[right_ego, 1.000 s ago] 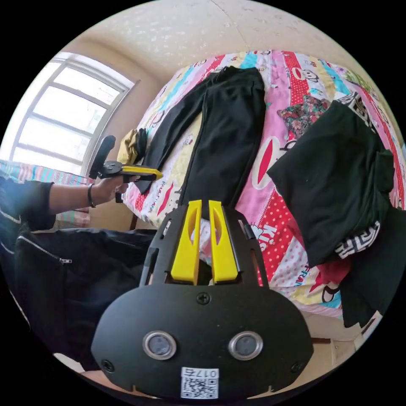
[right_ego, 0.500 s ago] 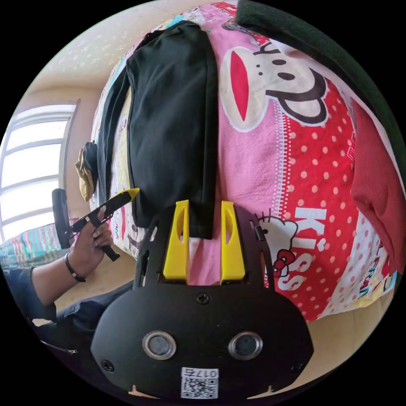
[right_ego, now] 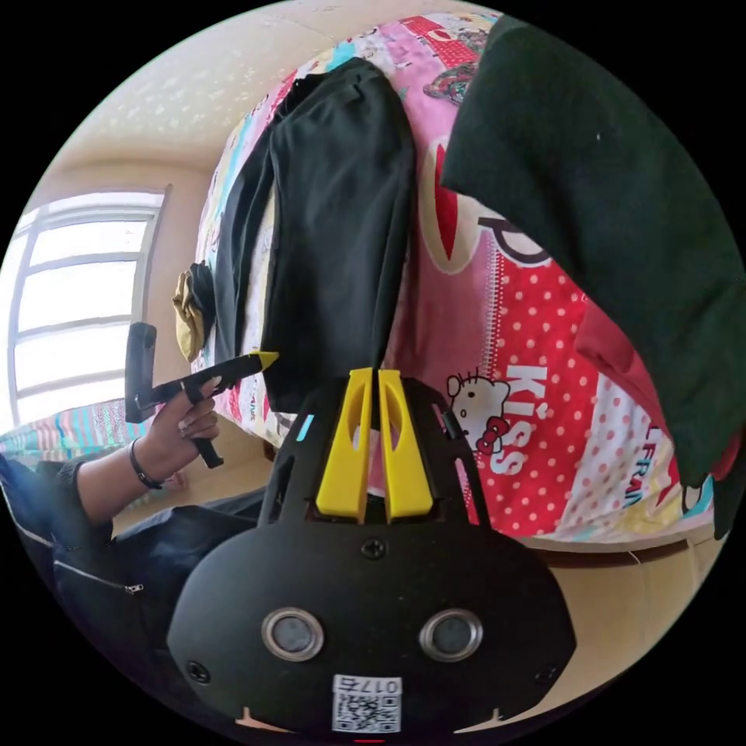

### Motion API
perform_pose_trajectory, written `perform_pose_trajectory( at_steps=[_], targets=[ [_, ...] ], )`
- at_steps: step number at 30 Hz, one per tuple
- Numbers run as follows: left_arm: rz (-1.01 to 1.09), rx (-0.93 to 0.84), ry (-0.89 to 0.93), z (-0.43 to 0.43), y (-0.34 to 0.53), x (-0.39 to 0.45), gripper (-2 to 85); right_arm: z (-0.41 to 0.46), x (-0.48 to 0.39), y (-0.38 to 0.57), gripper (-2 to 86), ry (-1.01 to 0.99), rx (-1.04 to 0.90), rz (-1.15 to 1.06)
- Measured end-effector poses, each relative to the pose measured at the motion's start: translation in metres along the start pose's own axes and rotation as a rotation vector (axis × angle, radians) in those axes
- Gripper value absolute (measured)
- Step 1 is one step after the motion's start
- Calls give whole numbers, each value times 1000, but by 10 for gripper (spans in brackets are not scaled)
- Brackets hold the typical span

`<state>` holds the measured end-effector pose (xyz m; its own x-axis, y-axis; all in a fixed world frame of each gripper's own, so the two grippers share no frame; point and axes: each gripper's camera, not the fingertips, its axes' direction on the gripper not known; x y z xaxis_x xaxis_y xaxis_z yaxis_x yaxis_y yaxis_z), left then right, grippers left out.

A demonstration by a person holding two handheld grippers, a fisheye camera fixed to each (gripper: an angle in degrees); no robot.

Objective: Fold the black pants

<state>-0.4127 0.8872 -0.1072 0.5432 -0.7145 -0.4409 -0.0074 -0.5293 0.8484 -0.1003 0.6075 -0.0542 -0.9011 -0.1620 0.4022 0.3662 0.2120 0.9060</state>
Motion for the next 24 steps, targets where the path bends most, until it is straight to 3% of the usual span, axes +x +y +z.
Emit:
perform_pose_trajectory(
  at_steps=[4,9,16,22,24],
  targets=[
    [-34,48,23,-33,43,-16,26,9,33,25,21,21,-24,21],
    [-227,-52,124,-40,41,-54,37,53,78,20,24,109,-173,-16],
    [-16,-38,255,-153,62,-69,4,52,92,31,26,209,-224,-164],
    [-230,207,121,-310,115,-192,26,30,117,50,28,144,-158,-179],
    [-318,317,74,-354,131,-238,34,26,112,62,29,250,-199,-205]
  ],
)
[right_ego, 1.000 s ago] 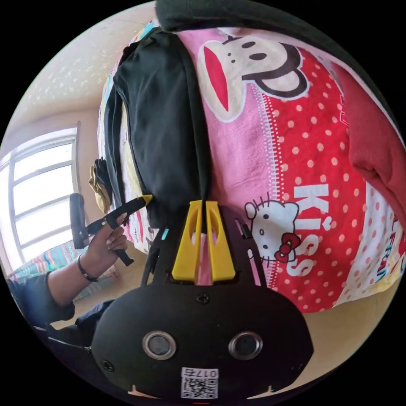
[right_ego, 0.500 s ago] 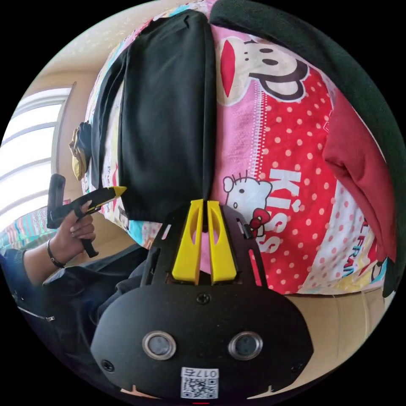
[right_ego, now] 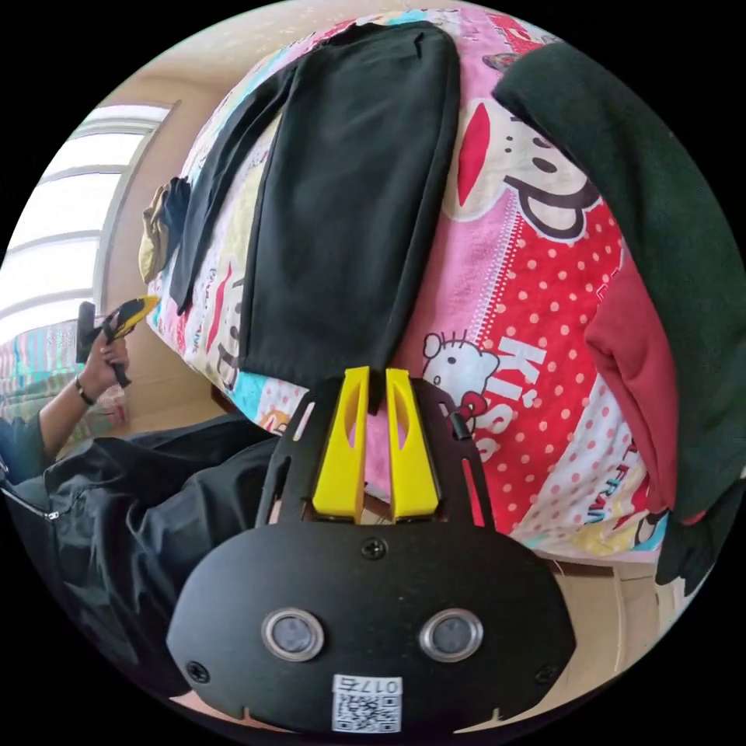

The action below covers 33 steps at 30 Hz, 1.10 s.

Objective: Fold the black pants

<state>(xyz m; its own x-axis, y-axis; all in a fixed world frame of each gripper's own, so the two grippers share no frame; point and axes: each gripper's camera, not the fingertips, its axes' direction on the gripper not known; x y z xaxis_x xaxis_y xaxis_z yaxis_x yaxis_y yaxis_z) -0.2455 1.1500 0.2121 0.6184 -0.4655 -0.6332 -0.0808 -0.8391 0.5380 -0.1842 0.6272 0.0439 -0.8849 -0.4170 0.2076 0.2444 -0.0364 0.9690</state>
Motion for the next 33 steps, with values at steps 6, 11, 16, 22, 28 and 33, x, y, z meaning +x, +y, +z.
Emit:
perform_pose_trajectory(
  at_steps=[6,11,16,22,28,33],
  targets=[
    [-212,214,-98,-81,-44,-113,45,-24,-73,19,36,233,108,-111],
    [-73,236,-194,-86,-77,-126,80,-8,-146,-18,52,66,148,-269],
    [-8,177,-115,-50,-92,-127,135,42,-218,-94,77,-159,74,-373],
    [-30,263,-148,-56,-71,-122,107,127,-262,-173,86,-325,-45,-164],
    [59,113,-79,-94,-86,-119,58,162,-268,-178,42,-457,-69,3],
    [171,158,-102,-127,-64,-105,58,158,-281,-173,32,-411,-77,-92]
  ],
)
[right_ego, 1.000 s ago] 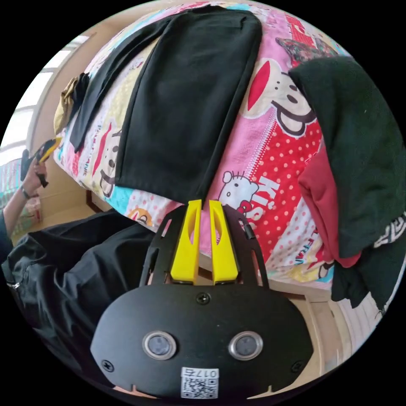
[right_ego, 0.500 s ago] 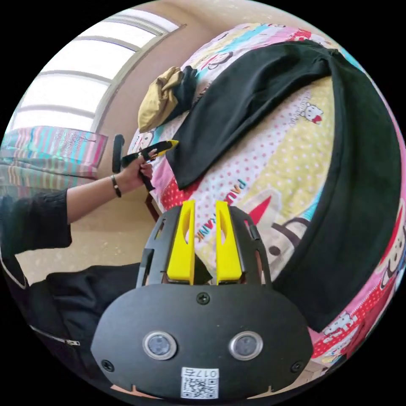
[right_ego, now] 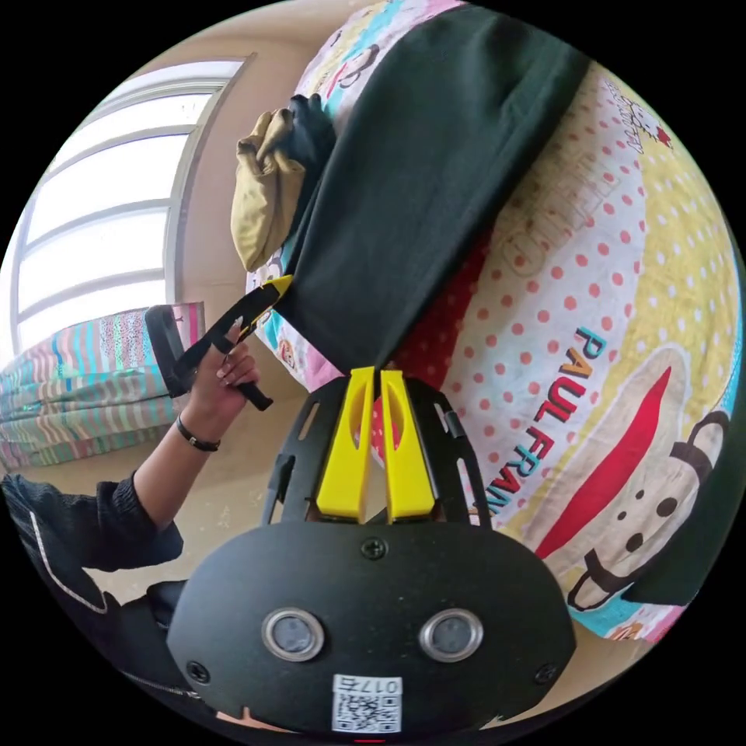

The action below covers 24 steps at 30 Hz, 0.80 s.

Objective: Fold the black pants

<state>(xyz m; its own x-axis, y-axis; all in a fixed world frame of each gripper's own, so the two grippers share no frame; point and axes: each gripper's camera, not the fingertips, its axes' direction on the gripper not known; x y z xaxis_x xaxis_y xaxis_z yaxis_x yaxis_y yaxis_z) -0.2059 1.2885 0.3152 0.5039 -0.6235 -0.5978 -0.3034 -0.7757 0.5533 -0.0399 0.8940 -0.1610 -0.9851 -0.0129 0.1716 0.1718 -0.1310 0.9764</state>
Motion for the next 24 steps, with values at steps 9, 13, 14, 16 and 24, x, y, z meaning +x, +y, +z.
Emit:
perform_pose_trajectory(
  at_steps=[9,13,14,16,24],
  targets=[
    [-220,-71,84,59,29,-42,66,-32,20,-17,68,15,-53,-10],
    [-199,12,288,42,55,-67,64,-75,23,12,73,69,39,-15],
    [-175,32,291,31,61,-69,63,-92,28,25,73,105,85,8],
    [-96,43,271,19,68,-60,62,-120,39,48,73,170,169,54],
    [296,-47,420,89,93,89,58,-222,142,184,78,344,444,406]
  ],
)
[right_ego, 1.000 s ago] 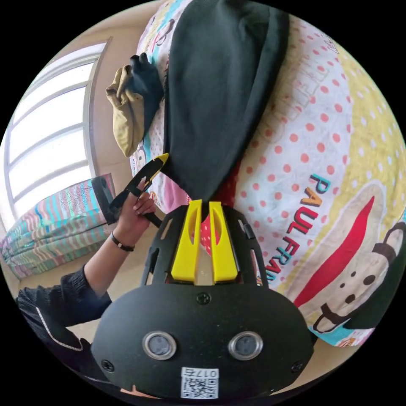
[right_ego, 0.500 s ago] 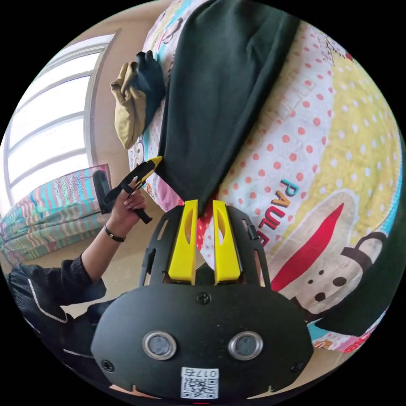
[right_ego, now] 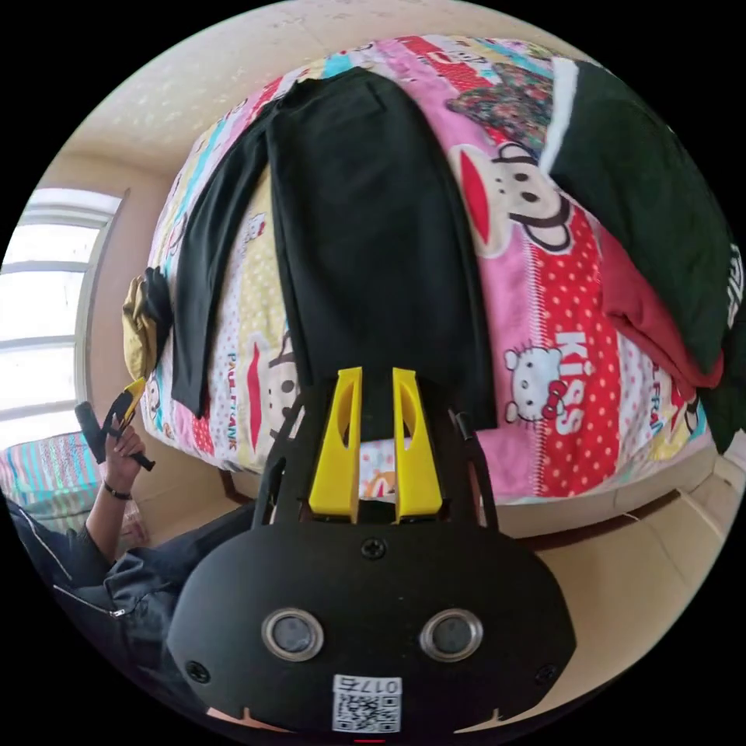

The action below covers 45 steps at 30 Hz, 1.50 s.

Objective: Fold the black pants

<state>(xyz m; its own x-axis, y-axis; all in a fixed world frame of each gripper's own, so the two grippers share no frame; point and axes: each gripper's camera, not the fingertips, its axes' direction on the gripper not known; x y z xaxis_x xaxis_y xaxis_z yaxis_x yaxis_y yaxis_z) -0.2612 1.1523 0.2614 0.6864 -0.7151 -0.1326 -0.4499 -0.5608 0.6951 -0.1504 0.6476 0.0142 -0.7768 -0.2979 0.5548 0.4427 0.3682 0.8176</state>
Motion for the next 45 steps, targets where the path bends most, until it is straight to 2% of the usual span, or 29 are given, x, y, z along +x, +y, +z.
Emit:
perform_pose_trajectory(
  at_steps=[2,6,8,11,14,17,21,27,30,34,37,39,45],
  targets=[
    [115,-57,96,75,-4,45,57,-6,20,6,85,-3,0,36],
    [210,-144,224,190,2,107,67,6,35,11,114,125,-46,7],
    [268,-210,310,257,15,144,76,16,42,10,113,108,-64,29],
    [353,-282,330,318,41,178,80,25,51,9,105,50,-56,73],
    [423,-319,275,358,71,193,89,17,56,7,82,-27,-49,130],
    [464,-326,241,387,97,196,103,-2,53,6,60,-102,-43,154],
    [504,-303,220,416,117,205,123,-42,38,2,41,-367,31,83],
    [506,-207,93,460,127,227,142,-67,15,-16,34,-551,39,33],
    [487,-198,62,483,126,233,128,-67,7,-25,33,-578,5,70],
    [407,-142,-25,492,124,234,22,-67,4,-38,33,-607,-14,-8],
    [399,-124,-42,489,121,237,8,-91,16,-60,47,-636,60,-70],
    [382,-112,-25,484,119,237,3,-117,25,-98,87,-542,140,-95],
    [355,-9,9,444,112,260,-2,-106,21,-268,144,-404,110,-174]
  ],
)
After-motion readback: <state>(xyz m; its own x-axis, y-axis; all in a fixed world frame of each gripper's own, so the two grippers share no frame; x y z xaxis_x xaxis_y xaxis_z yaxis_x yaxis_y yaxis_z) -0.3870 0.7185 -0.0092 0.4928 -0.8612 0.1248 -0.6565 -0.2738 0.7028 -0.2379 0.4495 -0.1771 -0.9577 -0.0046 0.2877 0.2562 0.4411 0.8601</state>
